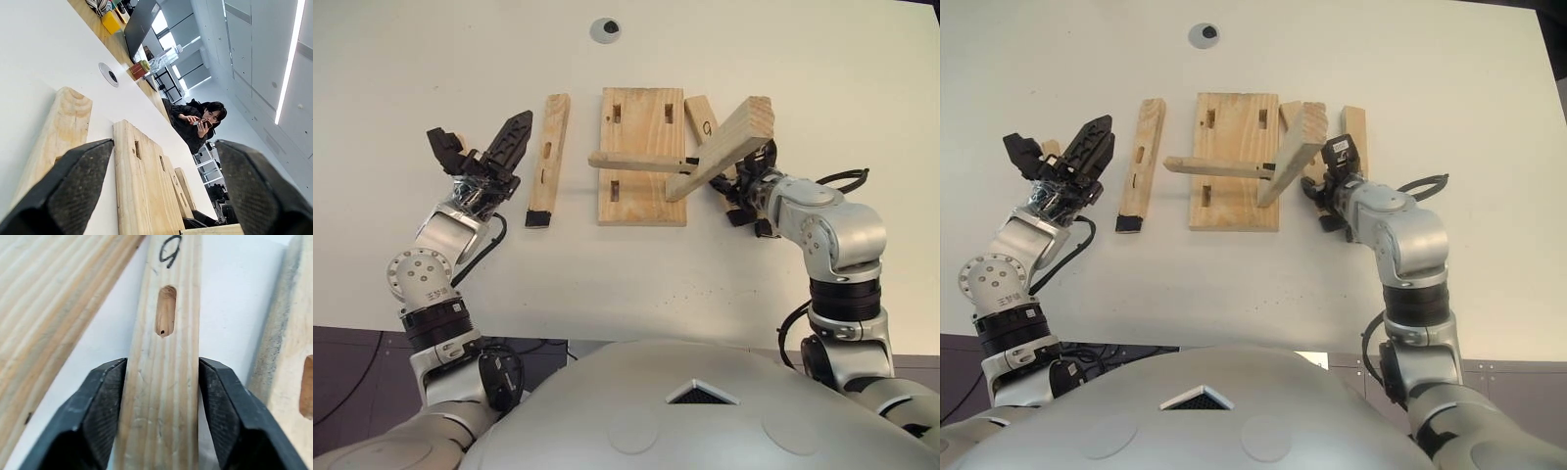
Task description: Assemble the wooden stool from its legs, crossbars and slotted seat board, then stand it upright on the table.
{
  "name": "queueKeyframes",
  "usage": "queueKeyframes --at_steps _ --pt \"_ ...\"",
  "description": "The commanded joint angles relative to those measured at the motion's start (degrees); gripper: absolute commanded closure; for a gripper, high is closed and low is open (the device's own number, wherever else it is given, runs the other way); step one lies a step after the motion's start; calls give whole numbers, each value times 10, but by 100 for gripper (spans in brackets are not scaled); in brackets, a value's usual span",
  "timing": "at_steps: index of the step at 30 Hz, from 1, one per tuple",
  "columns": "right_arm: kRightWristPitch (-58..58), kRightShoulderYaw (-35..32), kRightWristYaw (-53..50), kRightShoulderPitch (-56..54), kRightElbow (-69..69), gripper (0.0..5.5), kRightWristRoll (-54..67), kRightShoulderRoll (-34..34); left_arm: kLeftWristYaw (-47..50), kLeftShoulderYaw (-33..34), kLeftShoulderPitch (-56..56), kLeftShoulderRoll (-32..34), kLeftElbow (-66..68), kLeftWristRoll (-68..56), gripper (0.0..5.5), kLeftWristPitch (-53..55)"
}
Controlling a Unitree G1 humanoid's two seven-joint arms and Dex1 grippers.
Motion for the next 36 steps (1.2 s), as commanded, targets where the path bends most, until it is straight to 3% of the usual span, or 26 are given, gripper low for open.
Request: queueKeyframes --at_steps 1,6,11,16,20,30,36 --pt "-9 -42 -12 -26 -1 344 16 46 14 1 -22 6 -30 30 168 -30" --pt "-87 -119 0 -116 8 344 53 73 -17 -19 -108 61 -61 61 168 -43" --pt "-315 -114 267 -253 157 345 101 -11 -143 -111 -250 106 -27 135 168 -70" --pt "-281 -132 478 -364 279 345 232 -28 -222 -170 -352 89 -7 137 168 -56" --pt "-245 -113 517 -355 256 345 261 -35 -251 -198 -389 67 17 149 168 -57" --pt "-168 -98 558 -352 233 345 311 -52 -248 -136 -413 43 -11 33 168 0" --pt "-137 -118 543 -369 240 345 343 -48 -251 -141 -408 41 -23 35 254 4"
